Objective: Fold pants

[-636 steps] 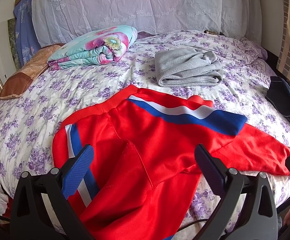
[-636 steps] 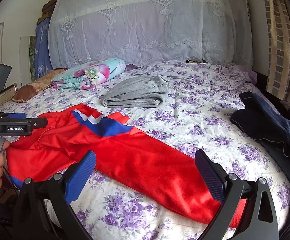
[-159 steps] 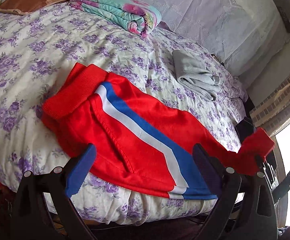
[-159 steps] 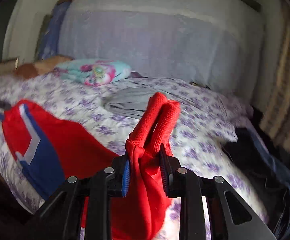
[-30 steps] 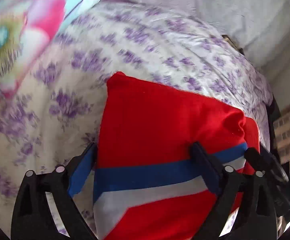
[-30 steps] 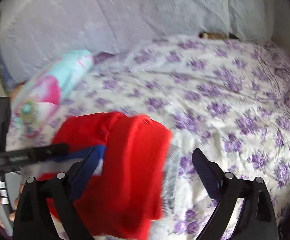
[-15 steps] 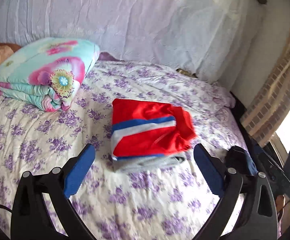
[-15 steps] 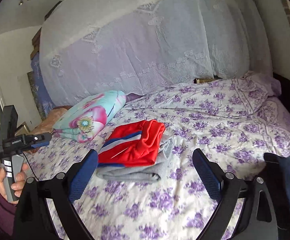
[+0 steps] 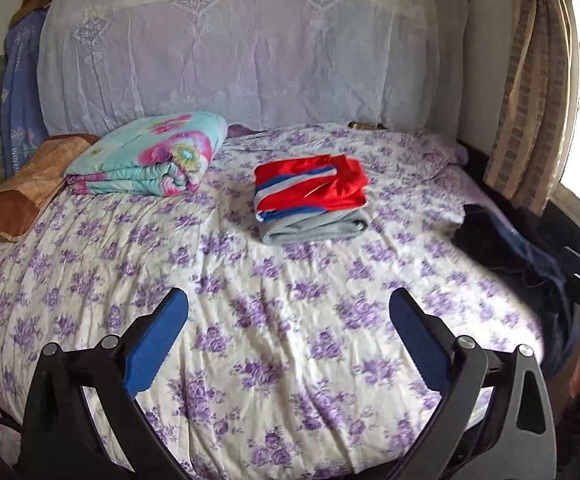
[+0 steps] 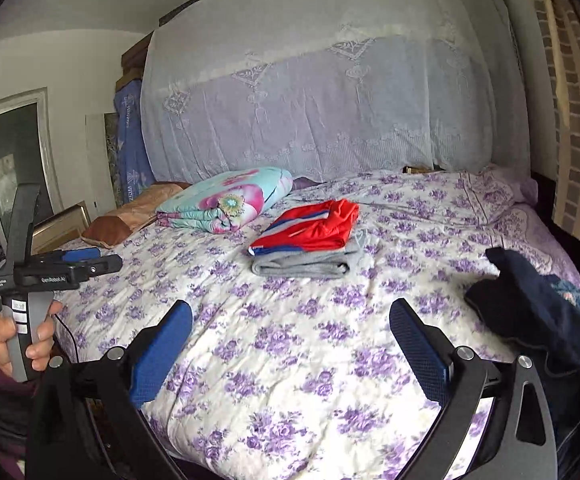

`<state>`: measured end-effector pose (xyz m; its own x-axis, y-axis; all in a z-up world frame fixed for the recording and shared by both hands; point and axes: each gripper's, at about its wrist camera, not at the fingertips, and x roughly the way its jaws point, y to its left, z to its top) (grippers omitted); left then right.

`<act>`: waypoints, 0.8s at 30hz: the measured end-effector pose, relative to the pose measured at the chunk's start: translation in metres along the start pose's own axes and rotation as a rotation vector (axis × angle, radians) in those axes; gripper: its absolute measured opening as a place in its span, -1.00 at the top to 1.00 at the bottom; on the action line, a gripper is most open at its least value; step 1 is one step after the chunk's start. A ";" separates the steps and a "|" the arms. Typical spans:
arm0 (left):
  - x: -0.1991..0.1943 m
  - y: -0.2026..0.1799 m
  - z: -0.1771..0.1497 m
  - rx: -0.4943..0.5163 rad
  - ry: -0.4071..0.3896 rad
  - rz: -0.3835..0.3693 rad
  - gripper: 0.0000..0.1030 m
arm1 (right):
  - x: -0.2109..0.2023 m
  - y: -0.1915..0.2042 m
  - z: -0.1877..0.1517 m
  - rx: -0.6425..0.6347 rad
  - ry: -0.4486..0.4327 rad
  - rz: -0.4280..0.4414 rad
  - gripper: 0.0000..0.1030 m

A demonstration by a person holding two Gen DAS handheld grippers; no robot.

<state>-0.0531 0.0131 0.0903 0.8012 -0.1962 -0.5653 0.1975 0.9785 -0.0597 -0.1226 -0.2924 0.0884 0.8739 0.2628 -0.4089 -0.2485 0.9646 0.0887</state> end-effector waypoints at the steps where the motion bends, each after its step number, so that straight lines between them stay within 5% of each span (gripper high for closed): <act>1: 0.009 -0.003 -0.014 0.012 0.002 0.034 -0.90 | 0.007 0.002 -0.016 0.005 -0.010 -0.007 -0.93; 7: 0.050 0.002 -0.064 -0.023 0.055 0.105 -0.90 | 0.063 0.009 -0.081 -0.043 0.061 -0.290 -0.93; 11: 0.050 0.010 -0.068 -0.029 0.034 0.178 -0.90 | 0.064 -0.007 -0.080 0.042 0.050 -0.292 -0.93; 24: 0.058 0.026 -0.060 -0.064 0.066 0.230 -0.90 | 0.066 -0.027 -0.071 0.060 0.023 -0.346 -0.93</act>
<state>-0.0350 0.0305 0.0069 0.7821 0.0348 -0.6222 -0.0240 0.9994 0.0257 -0.0880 -0.3028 -0.0058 0.8921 -0.0797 -0.4447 0.0861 0.9963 -0.0058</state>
